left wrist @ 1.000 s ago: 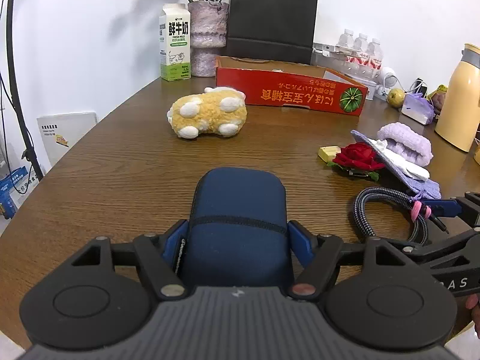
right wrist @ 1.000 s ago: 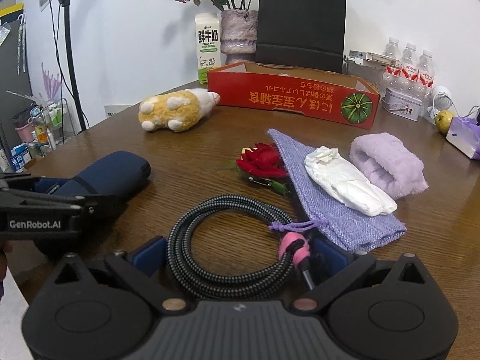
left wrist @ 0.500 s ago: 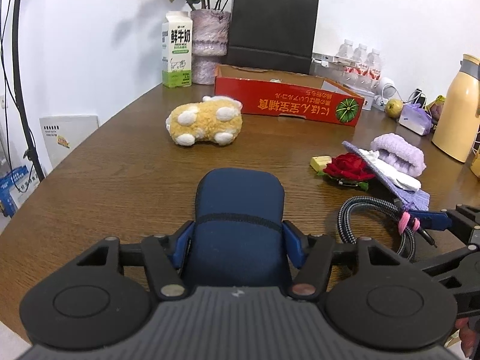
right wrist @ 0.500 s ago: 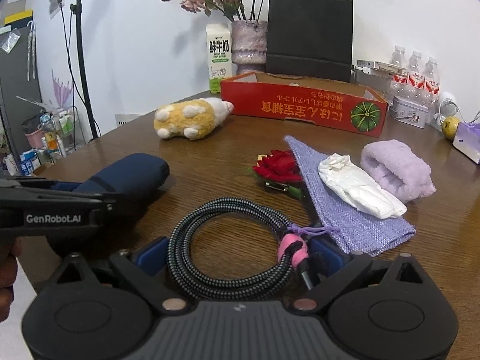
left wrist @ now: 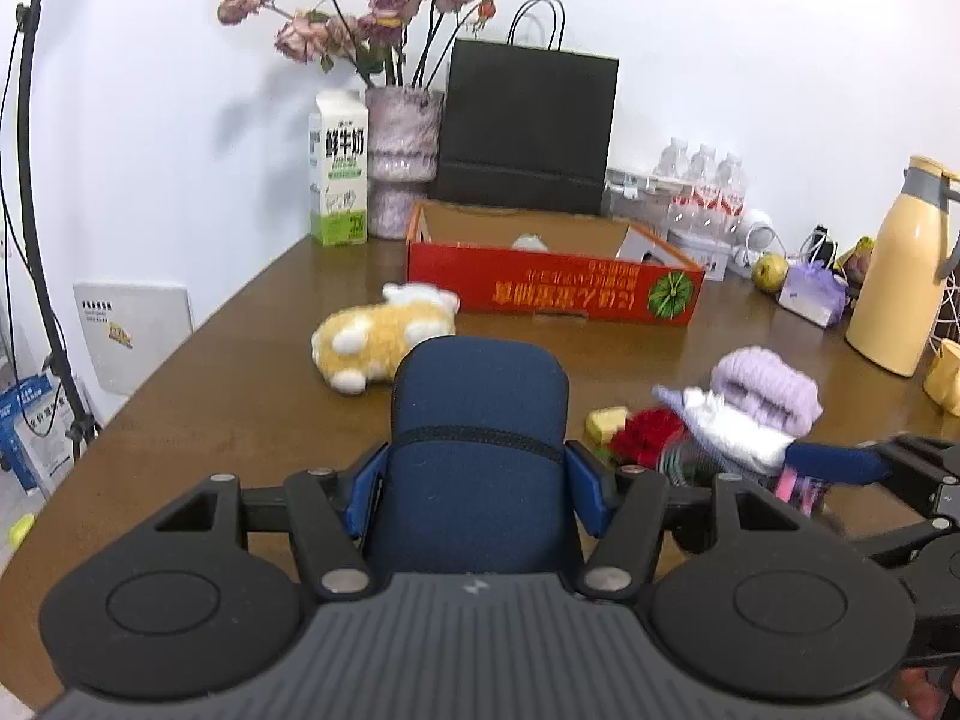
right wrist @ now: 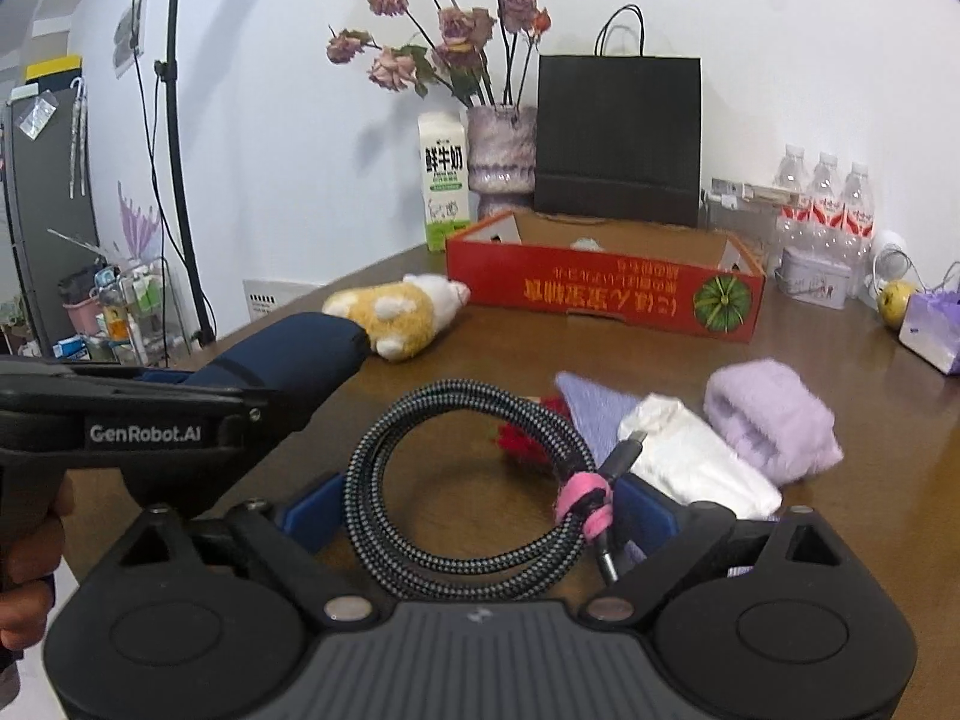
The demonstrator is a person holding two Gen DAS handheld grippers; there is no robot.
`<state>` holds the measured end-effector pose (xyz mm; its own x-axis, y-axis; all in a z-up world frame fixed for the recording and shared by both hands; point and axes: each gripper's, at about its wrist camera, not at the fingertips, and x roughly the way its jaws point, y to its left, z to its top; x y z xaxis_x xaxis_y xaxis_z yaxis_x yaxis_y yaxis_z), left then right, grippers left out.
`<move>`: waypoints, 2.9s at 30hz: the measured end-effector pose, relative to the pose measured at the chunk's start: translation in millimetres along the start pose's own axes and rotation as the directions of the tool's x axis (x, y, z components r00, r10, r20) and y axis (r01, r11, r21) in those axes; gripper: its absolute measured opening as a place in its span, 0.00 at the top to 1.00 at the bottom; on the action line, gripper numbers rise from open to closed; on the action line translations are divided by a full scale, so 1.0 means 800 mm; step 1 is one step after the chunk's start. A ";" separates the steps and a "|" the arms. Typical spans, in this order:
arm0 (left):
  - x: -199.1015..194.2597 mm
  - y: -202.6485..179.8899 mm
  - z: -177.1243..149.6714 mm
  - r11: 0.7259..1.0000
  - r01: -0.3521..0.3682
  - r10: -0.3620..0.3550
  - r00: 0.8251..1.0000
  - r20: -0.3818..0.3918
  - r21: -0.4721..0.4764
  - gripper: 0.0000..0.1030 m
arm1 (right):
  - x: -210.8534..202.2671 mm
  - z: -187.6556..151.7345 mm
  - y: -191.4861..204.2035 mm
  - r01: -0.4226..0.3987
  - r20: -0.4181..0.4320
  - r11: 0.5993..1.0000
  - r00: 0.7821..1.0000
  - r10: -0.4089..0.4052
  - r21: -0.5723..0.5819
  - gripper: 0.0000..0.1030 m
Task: Organize objects
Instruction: 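Carry the navy pouch and black cable with both grippers toward the red box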
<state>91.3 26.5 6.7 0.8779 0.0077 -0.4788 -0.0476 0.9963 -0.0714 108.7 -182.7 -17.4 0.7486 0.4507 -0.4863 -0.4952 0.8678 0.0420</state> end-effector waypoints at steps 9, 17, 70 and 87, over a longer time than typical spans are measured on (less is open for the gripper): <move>0.011 0.001 0.007 1.000 0.005 -0.005 1.000 -0.012 -0.015 0.39 | 0.016 0.006 -0.015 -0.043 -0.043 0.999 0.998 0.043 0.018 0.24; 0.003 0.015 -0.015 1.000 0.009 -0.010 0.999 -0.044 -0.026 0.39 | 0.012 -0.025 -0.012 -0.004 -0.145 1.000 0.989 0.004 0.005 0.05; 0.049 -0.015 0.056 0.999 0.036 -0.036 0.999 0.002 -0.011 0.39 | 0.037 0.060 -0.030 0.087 0.009 0.995 0.996 -0.086 -0.039 0.14; 0.141 -0.044 0.143 0.999 0.039 -0.038 0.998 0.051 -0.025 0.39 | 0.103 0.131 -0.091 0.089 0.069 0.996 0.994 -0.088 -0.012 0.14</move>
<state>246.2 1.9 55.3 0.9022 -0.0254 -0.4305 -0.0255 0.9934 -0.1121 252.9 -186.9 31.0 0.8179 0.3864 -0.4264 -0.4322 0.9017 -0.0121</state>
